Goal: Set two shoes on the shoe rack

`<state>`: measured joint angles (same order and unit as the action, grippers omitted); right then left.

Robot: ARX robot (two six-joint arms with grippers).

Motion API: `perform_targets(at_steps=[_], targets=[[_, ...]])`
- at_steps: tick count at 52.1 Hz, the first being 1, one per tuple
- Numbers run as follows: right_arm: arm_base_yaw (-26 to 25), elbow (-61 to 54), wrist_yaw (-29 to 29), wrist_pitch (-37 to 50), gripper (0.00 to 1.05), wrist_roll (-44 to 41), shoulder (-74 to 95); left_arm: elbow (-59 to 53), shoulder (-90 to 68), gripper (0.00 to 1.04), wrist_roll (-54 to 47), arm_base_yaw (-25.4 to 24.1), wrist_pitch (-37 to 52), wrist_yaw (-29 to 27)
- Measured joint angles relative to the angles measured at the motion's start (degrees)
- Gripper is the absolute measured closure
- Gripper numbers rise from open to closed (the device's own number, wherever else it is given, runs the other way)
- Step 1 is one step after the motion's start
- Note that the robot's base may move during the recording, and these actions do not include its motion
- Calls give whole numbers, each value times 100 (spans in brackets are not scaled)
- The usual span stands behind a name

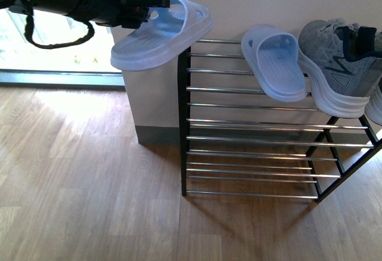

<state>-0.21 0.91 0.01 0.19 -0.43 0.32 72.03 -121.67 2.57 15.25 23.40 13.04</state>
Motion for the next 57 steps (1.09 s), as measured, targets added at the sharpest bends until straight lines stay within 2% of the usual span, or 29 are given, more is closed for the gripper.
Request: perform_targets(at_steps=[7,21,25,33,47,57], targets=[[0,0,0,0,9,0,0,566,-472,103,4,138,-105,-520],[0,0,0,0,9,0,2,1298,-868,103,208,579,-249,-503],[0,0,0,0,9,2,0,1440,-949,103,195,686,-240,-643],[0,0,2,0,9,0,0,1497,-1178,103,177,708,-214,-1029],[0,0,2,0,9,0,0,1696,-1346,103,216,719,-219,-1078],[0,0,0,0,9,0,0,2046,-1561,103,208,848,-345,-1469]])
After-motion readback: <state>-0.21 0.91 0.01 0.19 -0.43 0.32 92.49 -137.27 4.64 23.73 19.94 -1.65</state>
